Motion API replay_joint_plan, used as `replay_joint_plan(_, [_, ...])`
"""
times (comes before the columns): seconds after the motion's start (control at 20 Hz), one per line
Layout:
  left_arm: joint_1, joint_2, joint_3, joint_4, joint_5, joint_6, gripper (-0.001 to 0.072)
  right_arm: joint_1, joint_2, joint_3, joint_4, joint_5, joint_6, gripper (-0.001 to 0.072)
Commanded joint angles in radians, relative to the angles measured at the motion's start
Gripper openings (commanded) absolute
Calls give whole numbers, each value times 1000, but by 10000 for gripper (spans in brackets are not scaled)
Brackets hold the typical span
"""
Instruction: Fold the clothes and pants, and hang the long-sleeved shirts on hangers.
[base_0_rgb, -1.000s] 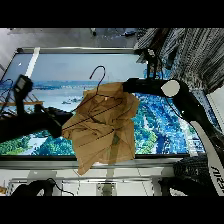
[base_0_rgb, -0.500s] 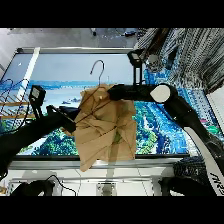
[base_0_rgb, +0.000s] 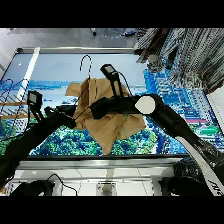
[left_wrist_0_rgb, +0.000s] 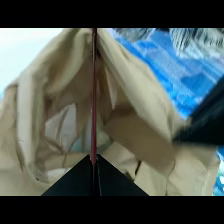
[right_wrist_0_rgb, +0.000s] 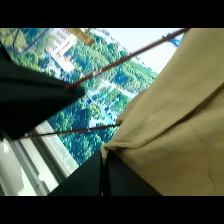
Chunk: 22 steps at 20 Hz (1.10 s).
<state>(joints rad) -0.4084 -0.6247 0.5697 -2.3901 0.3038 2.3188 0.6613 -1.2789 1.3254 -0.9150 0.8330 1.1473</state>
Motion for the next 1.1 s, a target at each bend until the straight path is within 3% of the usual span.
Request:
replay_joint_plan(0.0, [-41, 63, -9, -4, -100, 2, 21, 18, 1, 0, -43, 110, -53, 35])
replay_joint_plan(0.1, [-43, 130, -10, 7, -92, 24, 21, 19, 2, 0, -52, 198, -156, 56])
replay_joint_plan(0.15, [-43, 164, -12, 6, -85, 44, 20, 19, 6, 0, -53, 232, -263, 202])
replay_joint_plan(0.2, [-43, 195, -18, 6, -83, 46, 21, 18, 22, 0, -59, 264, -422, 413])
replay_joint_plan(0.35, [-43, 299, -64, 5, -76, 45, 21, -3, 131, 0, -56, 278, -753, 430])
replay_joint_plan(0.5, [-46, 408, -116, 2, -39, 42, 21, -97, 295, 0, -61, 226, -987, 429])
replay_joint_plan(0.65, [-47, 471, -137, -2, 83, 38, 21, -256, 375, 0, -55, 125, -1120, 429])
replay_joint_plan(0.8, [-49, 470, -137, -21, 175, 39, 21, -379, 336, 0, 3, 111, -1217, 429])
replay_joint_plan(1.05, [-110, 470, -137, -24, 187, 45, 21, -400, 206, 0, -1, 119, -1305, 425])
